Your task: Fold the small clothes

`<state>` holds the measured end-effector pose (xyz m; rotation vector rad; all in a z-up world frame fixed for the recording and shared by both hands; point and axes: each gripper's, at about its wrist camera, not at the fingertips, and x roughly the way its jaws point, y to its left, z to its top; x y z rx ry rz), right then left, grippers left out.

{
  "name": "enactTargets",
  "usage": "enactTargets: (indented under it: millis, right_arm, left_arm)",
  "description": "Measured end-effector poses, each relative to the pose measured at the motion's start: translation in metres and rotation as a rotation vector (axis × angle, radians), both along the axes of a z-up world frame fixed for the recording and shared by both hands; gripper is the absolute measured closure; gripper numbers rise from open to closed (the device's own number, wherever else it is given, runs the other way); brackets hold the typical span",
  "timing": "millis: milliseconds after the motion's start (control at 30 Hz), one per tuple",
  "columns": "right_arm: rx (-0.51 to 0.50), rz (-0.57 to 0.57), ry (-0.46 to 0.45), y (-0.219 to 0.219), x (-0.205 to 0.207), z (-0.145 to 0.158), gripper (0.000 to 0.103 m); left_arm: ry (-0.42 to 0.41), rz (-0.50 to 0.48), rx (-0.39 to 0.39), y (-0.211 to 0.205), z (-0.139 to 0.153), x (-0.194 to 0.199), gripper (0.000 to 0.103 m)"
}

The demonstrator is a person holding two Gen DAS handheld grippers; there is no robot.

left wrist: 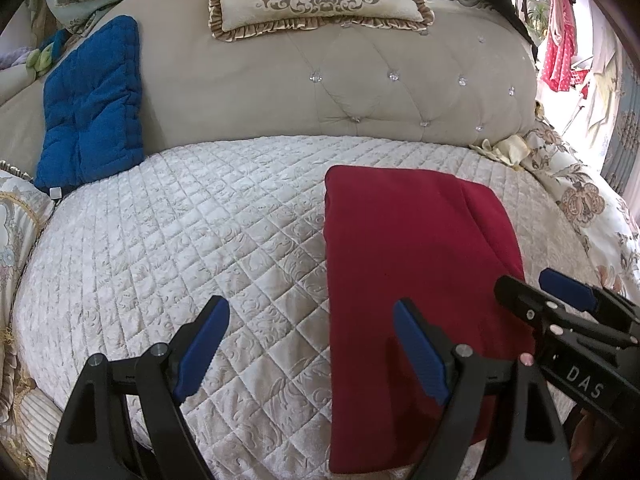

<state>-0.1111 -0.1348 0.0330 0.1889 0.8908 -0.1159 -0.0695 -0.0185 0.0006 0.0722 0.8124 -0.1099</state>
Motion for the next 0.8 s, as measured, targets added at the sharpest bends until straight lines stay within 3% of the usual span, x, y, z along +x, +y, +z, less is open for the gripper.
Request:
enactTargets:
  millis: [800]
  right_arm:
    - [0.004,-0.010,0.002,-0.0029,0.0020,-0.0027,0.062]
  left_arm:
    - [0.002,0.008,-0.003,0.0012,-0.0020,0.0028,0.016]
